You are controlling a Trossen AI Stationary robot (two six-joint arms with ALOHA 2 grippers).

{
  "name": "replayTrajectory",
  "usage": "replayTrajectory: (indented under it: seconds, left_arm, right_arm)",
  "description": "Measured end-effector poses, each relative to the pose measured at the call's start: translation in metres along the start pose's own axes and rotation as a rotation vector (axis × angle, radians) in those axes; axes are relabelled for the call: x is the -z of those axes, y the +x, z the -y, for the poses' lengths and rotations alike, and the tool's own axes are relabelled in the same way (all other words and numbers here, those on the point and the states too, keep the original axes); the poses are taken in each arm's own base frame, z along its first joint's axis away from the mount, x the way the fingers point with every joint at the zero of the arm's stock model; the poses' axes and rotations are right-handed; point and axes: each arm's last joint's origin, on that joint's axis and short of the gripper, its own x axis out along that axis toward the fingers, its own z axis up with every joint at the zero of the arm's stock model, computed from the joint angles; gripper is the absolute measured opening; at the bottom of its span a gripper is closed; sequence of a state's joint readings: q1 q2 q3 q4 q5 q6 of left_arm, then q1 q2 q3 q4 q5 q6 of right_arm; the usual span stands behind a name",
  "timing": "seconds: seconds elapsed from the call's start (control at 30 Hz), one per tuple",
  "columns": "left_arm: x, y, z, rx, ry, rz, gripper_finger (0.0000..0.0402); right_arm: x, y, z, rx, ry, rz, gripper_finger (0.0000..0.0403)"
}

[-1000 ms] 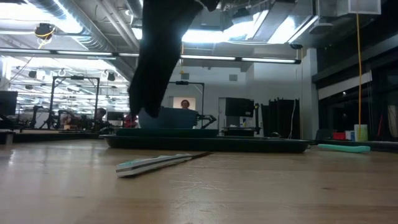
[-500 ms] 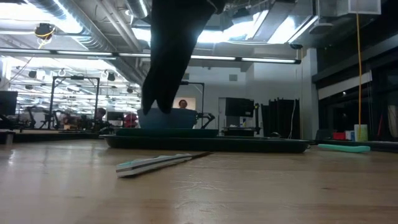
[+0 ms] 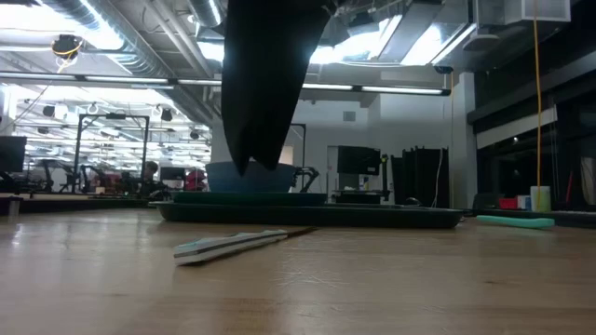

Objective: Set up tray
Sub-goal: Put the black napkin on the green tray

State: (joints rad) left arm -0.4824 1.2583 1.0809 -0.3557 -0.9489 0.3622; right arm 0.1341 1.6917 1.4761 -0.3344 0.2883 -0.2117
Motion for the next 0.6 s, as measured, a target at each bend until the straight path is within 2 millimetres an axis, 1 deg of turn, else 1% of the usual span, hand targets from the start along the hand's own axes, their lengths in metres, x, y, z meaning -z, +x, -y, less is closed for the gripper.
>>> replayTrajectory:
  seconds: [0.17, 0.3, 0.37, 0.47, 0.5, 0.6]
  left_arm:
    - [0.001, 0.000, 0.000, 0.002, 0.005, -0.003, 0.0002]
    - [0.000, 0.000, 0.000, 0.009, 0.005, -0.001, 0.0002]
    - [0.000, 0.000, 0.000, 0.009, 0.003, -0.001, 0.0002]
    - [0.000, 0.000, 0.000, 0.010, -0.005, 0.000, 0.0009]
    - [0.000, 0.000, 0.001, 0.013, -0.005, 0.001, 0.0013]
    - [-0.001, 0.000, 0.002, 0.075, -0.029, 0.028, 0.0030]
  right_arm:
    - [-0.001, 0.000, -0.003, -0.107, -0.003, 0.023, 0.0133]
    - [-0.001, -0.002, -0.003, -0.123, 0.016, 0.025, 0.0099]
    - [-0.002, -0.003, -0.003, -0.123, 0.046, 0.026, 0.0074]
    - [-0.002, -0.007, -0.001, -0.129, 0.051, 0.021, 0.0024]
    - [-0.002, -0.009, -0.001, -0.131, 0.051, 0.023, 0.0015]
    - [-0.002, -0.015, 0.001, -0.135, 0.067, 0.006, 0.0016]
